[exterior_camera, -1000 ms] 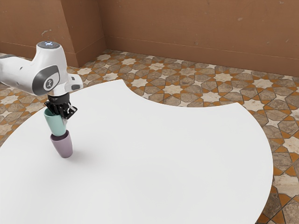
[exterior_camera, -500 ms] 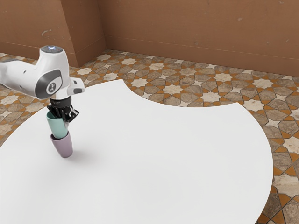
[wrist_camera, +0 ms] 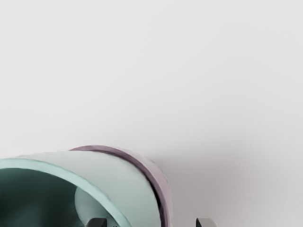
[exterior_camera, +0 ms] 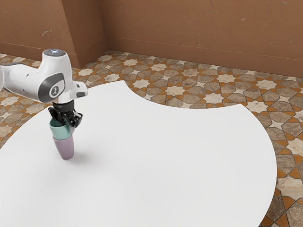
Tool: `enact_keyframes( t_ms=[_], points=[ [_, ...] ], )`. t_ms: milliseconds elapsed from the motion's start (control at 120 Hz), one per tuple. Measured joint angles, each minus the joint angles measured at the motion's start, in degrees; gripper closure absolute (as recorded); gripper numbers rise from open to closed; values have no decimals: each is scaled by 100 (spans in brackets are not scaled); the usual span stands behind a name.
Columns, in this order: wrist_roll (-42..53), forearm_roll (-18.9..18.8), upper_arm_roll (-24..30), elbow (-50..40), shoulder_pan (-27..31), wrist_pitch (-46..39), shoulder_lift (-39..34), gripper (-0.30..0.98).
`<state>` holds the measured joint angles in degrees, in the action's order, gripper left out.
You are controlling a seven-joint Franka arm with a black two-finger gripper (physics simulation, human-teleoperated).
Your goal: Place the right cup onto the left cup
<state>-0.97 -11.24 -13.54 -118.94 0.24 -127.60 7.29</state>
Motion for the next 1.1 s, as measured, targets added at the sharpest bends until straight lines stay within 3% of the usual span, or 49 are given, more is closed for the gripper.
enact_keyframes(
  t_ms=[217, 533, 950, 1100],
  points=[
    [21, 7, 9, 0, 0, -5, 23, 37],
    [40, 8, 29, 3, 3, -7, 16, 30],
    [-80, -24, 616, 253, -60, 560, -641, 23],
    [-144, -32, 758, 442, -154, 824, -686, 12]
  ],
)
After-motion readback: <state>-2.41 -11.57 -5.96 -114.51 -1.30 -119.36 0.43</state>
